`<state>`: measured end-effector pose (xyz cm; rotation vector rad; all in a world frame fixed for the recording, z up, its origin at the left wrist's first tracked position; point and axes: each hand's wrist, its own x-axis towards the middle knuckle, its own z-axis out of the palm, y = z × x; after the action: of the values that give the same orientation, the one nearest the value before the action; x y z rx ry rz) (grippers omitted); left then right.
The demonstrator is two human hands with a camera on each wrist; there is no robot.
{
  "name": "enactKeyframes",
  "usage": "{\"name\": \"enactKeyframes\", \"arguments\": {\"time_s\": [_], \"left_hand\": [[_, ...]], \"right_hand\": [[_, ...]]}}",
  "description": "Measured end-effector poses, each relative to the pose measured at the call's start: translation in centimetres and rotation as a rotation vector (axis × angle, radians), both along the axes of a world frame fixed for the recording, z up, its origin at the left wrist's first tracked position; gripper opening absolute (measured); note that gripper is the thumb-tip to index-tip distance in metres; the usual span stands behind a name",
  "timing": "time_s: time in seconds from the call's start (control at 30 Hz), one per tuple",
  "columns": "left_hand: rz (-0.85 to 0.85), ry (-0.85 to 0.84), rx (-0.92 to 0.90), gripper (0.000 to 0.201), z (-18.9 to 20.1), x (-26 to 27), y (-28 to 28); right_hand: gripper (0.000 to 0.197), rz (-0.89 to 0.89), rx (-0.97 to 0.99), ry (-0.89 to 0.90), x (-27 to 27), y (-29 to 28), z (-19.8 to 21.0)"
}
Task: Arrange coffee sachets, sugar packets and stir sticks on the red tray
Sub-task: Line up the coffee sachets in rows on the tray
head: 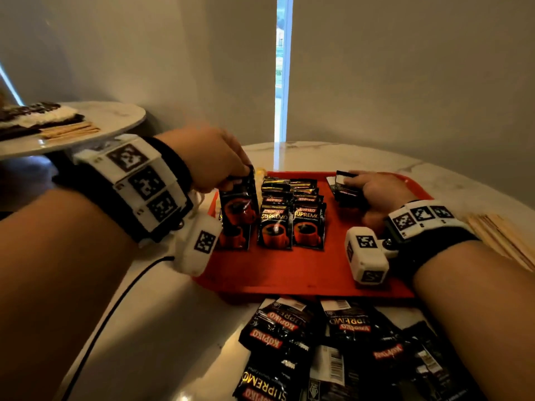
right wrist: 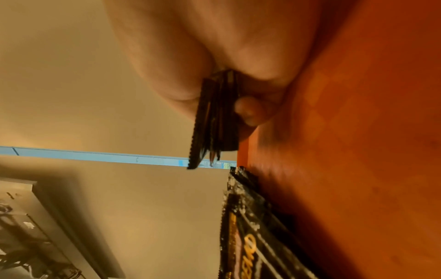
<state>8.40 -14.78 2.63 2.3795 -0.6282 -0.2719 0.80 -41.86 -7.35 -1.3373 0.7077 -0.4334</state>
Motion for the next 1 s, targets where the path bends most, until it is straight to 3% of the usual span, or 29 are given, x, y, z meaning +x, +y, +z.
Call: {"name": "enactKeyframes", "arguments": {"time_s": [0.33,0.43,0.53,0.7,1.0], "left_hand": [[-0.042,0.134,0.24,0.02,-1.7,-0.1,-1.7],[-0.049,0.077,0.399,0.026,-2.7,0.2,-2.0],[-0.06,-0.024,0.395,0.024,-3.5,0.7,-2.0],[-0.057,-0.043,0.49,0.023,-3.6,0.7,-2.1],[-0.109,-0.211,0.675,0.044,-3.2,-0.3,-2.9]], "right_hand": [[0.019,0.007,-0.012,0.091,-0.3,-0.1,-0.1],[0.018,0.009,-0.007,0.098,-0.4,-0.2,-0.1],[0.02,0.009,0.015,0.083,-0.2,-0.3,-0.3],[0.021,0.018,0.046,0.071,-0.3,-0.2,-0.2],[0.022,0.031,0.033,0.072,-0.2,-0.4,-0.3]]}}
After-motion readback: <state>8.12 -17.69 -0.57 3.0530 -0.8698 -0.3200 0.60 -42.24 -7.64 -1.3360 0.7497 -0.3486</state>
